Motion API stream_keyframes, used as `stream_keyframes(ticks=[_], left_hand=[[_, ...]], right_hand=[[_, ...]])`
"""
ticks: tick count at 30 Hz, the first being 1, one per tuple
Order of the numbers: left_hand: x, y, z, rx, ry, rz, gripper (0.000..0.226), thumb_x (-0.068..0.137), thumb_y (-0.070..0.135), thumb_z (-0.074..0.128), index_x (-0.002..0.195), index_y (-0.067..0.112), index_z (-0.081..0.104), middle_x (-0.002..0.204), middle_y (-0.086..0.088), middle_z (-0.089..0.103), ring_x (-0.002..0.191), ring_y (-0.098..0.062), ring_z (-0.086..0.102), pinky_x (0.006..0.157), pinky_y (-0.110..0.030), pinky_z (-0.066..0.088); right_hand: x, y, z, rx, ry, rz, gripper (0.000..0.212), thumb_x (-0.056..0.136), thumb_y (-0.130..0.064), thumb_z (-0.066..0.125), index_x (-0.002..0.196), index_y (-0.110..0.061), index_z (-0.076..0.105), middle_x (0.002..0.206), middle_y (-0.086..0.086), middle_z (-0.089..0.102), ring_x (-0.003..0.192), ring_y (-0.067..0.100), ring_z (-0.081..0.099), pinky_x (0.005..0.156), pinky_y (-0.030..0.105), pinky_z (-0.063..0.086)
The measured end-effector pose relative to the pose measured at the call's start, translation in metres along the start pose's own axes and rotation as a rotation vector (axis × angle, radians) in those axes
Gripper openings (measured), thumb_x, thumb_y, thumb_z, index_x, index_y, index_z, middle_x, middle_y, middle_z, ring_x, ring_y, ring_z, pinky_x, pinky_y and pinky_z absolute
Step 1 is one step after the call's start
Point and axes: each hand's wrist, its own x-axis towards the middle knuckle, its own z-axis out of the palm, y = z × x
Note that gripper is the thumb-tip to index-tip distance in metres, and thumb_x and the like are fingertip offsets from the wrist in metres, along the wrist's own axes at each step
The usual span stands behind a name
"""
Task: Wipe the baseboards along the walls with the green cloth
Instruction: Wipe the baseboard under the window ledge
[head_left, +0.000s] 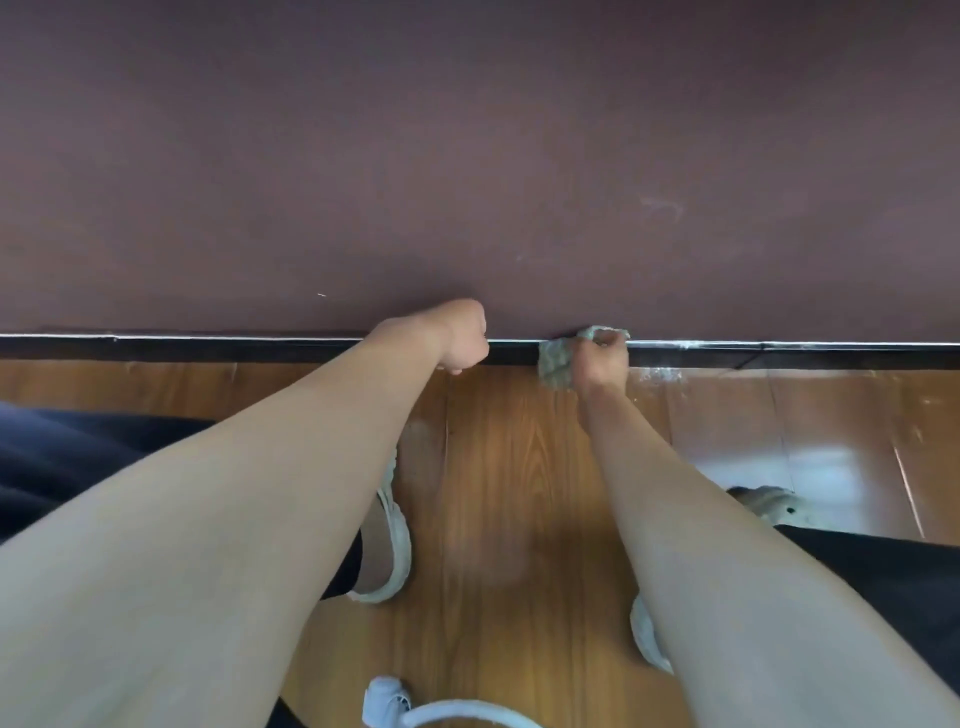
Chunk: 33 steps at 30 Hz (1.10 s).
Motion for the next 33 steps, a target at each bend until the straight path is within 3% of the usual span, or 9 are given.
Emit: stream_keyframes(ticks=[4, 10, 13, 16, 19, 25, 28, 31, 33], left_hand=[[0.008, 0.003, -0.002, -0.067, -0.059, -0.044, 0.033, 0.095, 0.009, 0.042, 0.116, 0.002, 0.066, 0.099, -0.013, 0.076, 0.095, -0.031, 0.075, 0.090, -0.049, 0.060], [0.017, -0.019, 0.000, -0.009, -0.044, -0.079, 0.030, 0.075, 0.012, 0.050, 0.087, -0.002, 0.073, 0.079, -0.018, 0.076, 0.084, -0.038, 0.076, 0.078, -0.050, 0.061], [0.011, -0.025, 0.000, -0.016, 0.010, -0.084, 0.022, 0.074, 0.007, 0.050, 0.078, -0.003, 0.069, 0.083, -0.023, 0.075, 0.082, -0.039, 0.075, 0.072, -0.042, 0.061], [0.004, -0.027, 0.000, -0.078, 0.108, -0.040, 0.025, 0.086, 0.001, 0.048, 0.093, -0.002, 0.072, 0.094, -0.016, 0.073, 0.086, -0.035, 0.067, 0.087, -0.042, 0.059], [-0.002, -0.029, 0.001, -0.093, 0.186, -0.015, 0.022, 0.087, 0.000, 0.048, 0.088, 0.009, 0.068, 0.089, -0.008, 0.054, 0.082, -0.026, 0.051, 0.091, -0.044, 0.056], [-0.007, -0.046, 0.007, -0.149, 0.149, -0.068, 0.025, 0.093, 0.003, 0.052, 0.106, 0.001, 0.074, 0.108, -0.015, 0.070, 0.108, -0.036, 0.065, 0.100, -0.044, 0.054], [-0.008, -0.044, 0.006, -0.163, 0.155, -0.075, 0.028, 0.095, 0.004, 0.051, 0.108, 0.004, 0.075, 0.117, -0.017, 0.071, 0.112, -0.035, 0.065, 0.102, -0.043, 0.053], [-0.007, -0.036, 0.002, -0.179, 0.195, -0.091, 0.030, 0.094, 0.003, 0.048, 0.107, 0.005, 0.075, 0.117, -0.015, 0.071, 0.111, -0.034, 0.065, 0.102, -0.042, 0.052], [-0.005, -0.035, 0.000, -0.188, 0.210, -0.099, 0.030, 0.092, 0.004, 0.048, 0.104, 0.006, 0.075, 0.115, -0.015, 0.072, 0.110, -0.034, 0.065, 0.101, -0.041, 0.053]], right_hand=[[-0.004, 0.010, 0.029, -0.040, -0.172, 0.068, 0.024, 0.083, -0.012, 0.045, 0.100, -0.022, 0.059, 0.094, 0.007, 0.065, 0.096, 0.035, 0.065, 0.087, 0.039, 0.050], [-0.038, 0.012, 0.075, -0.048, -0.559, 0.125, 0.040, 0.090, 0.008, 0.049, 0.124, -0.009, 0.060, 0.121, 0.018, 0.065, 0.114, 0.031, 0.063, 0.104, 0.044, 0.049], [-0.033, -0.001, 0.065, -0.111, -0.432, 0.076, 0.040, 0.089, 0.010, 0.040, 0.110, -0.008, 0.069, 0.114, 0.013, 0.067, 0.112, 0.030, 0.064, 0.103, 0.040, 0.050], [-0.016, 0.001, 0.039, -0.050, -0.141, 0.088, 0.041, 0.085, 0.001, 0.037, 0.075, -0.022, 0.069, 0.099, 0.004, 0.068, 0.105, 0.030, 0.065, 0.100, 0.041, 0.051], [-0.009, 0.003, 0.024, 0.012, -0.003, 0.125, 0.034, 0.087, -0.010, 0.040, 0.069, -0.023, 0.065, 0.093, 0.001, 0.069, 0.104, 0.030, 0.064, 0.102, 0.042, 0.049], [-0.030, 0.008, 0.052, -0.115, -0.370, 0.081, 0.040, 0.092, 0.004, 0.043, 0.117, -0.013, 0.068, 0.110, 0.005, 0.062, 0.102, 0.021, 0.058, 0.100, 0.037, 0.049], [-0.039, 0.006, 0.078, -0.329, -0.581, 0.056, 0.051, 0.093, 0.002, 0.037, 0.126, -0.027, 0.063, 0.127, 0.007, 0.062, 0.113, 0.022, 0.061, 0.100, 0.038, 0.052], [-0.042, -0.005, 0.083, -0.367, -0.559, 0.028, 0.047, 0.094, 0.000, 0.039, 0.123, -0.026, 0.065, 0.123, 0.005, 0.065, 0.107, 0.021, 0.063, 0.093, 0.031, 0.054], [-0.038, -0.005, 0.072, -0.295, -0.369, -0.011, 0.044, 0.091, 0.000, 0.039, 0.106, -0.023, 0.073, 0.112, 0.003, 0.066, 0.101, 0.023, 0.063, 0.091, 0.029, 0.051]])
